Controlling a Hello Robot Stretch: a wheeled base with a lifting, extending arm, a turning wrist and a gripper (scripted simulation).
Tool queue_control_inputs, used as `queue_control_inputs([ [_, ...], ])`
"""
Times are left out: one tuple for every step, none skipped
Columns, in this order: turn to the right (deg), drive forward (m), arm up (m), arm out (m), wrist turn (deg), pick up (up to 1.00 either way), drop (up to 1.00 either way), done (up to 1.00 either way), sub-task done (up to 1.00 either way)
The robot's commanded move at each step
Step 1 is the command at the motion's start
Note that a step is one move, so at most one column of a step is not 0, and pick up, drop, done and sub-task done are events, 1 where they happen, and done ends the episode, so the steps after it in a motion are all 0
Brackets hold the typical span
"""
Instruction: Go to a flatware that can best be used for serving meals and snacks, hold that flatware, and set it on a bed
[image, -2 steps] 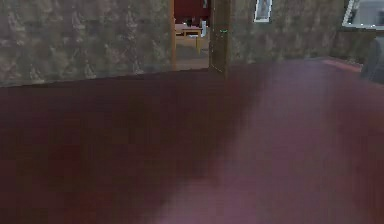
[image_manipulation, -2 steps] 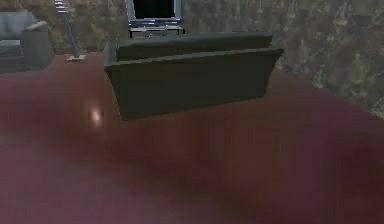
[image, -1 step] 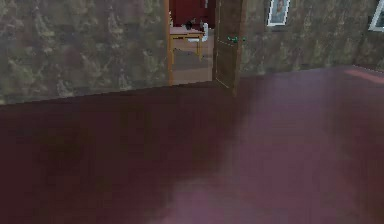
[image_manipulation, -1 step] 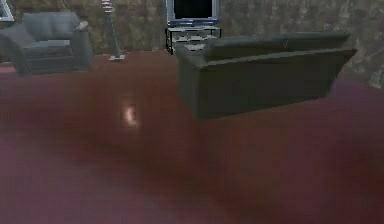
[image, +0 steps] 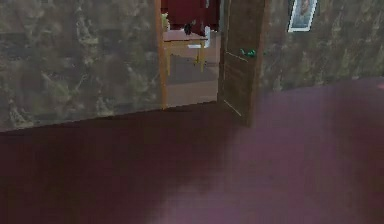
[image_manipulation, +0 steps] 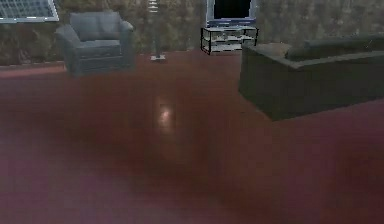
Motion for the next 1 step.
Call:
queue_control_inputs([
  [0.0,1.0,0.0,0.0,0.0,0.0,0.0,0.0,0.0],
])
